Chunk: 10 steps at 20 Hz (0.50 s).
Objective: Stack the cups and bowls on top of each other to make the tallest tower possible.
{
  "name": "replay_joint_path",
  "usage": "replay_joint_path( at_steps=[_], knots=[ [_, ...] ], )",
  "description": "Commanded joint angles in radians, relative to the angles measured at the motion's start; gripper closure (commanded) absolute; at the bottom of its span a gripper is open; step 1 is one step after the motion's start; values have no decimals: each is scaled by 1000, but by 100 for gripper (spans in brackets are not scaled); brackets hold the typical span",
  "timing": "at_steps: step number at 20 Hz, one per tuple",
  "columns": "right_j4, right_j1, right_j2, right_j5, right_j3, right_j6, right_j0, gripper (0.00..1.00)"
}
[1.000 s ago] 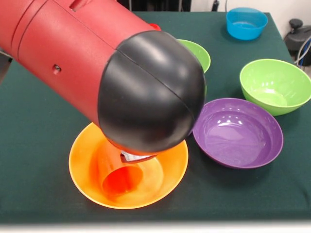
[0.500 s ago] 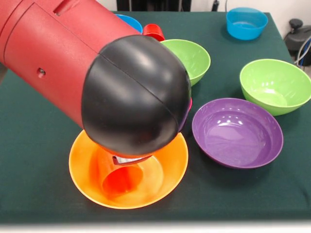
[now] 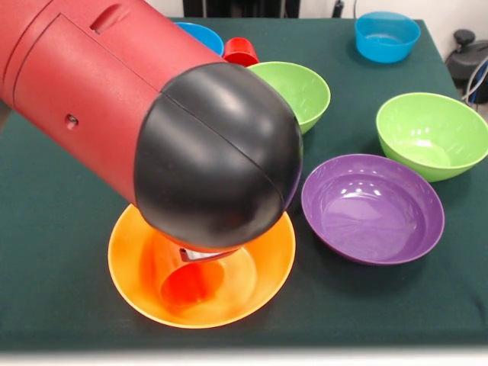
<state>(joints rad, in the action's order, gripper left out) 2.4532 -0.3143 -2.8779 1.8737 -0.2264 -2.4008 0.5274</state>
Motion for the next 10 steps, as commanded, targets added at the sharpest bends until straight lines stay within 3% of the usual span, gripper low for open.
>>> replay_joint_path(
  at_steps=[1, 10],
  knots=[
    [18, -34, -145, 112, 64, 75, 9, 0],
    [29, -37, -167, 145, 60, 68, 11, 0]
  ],
)
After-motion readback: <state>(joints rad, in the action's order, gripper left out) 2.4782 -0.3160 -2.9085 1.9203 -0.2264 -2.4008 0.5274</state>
